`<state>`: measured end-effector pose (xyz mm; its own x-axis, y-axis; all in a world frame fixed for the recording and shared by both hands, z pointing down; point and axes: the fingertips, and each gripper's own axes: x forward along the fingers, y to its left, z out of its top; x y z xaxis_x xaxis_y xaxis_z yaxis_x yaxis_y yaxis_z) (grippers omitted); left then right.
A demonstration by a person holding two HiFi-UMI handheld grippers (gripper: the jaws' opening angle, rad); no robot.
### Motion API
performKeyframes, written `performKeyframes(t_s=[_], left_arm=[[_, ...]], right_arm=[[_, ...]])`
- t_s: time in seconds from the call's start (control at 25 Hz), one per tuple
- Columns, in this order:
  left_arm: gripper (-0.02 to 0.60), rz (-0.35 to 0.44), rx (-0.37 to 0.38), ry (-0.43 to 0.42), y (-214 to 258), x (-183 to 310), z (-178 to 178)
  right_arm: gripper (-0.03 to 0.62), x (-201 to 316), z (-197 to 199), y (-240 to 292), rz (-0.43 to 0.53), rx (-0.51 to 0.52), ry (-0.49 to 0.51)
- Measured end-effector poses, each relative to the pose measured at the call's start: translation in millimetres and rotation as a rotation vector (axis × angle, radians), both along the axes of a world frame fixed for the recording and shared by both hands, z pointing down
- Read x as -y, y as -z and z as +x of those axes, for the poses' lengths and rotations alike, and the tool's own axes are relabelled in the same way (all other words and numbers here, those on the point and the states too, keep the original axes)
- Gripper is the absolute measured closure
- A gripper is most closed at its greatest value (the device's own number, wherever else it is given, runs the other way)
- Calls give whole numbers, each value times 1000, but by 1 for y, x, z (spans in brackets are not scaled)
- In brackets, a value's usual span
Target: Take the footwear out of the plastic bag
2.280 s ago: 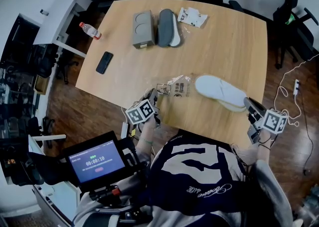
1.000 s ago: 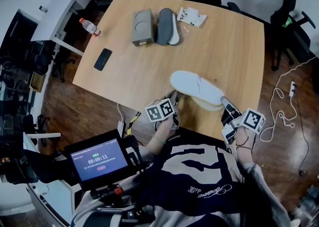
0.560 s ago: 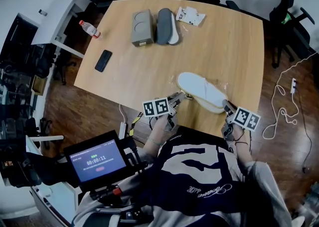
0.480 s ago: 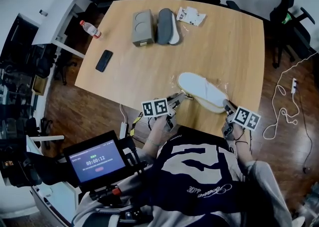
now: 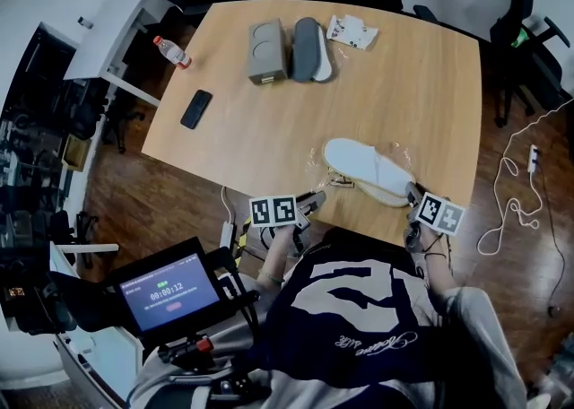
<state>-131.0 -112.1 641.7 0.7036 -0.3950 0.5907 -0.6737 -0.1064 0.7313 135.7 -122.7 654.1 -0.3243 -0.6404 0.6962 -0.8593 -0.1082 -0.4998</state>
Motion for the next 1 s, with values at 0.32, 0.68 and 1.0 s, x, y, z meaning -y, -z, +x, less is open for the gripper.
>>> performKeyframes(t_s=[0.32,0.68,1.0], left_arm=[[443,175,-190,15,45,3,0],[577,417,-185,-132,84,1,25],[577,497,-250,-123,120,-13,60]], right_arm=[[428,-11,1,11,34,-52,-24],[422,-37,5,57,165,-51,-147],[453,-61,-31,102,266,-44,-3]])
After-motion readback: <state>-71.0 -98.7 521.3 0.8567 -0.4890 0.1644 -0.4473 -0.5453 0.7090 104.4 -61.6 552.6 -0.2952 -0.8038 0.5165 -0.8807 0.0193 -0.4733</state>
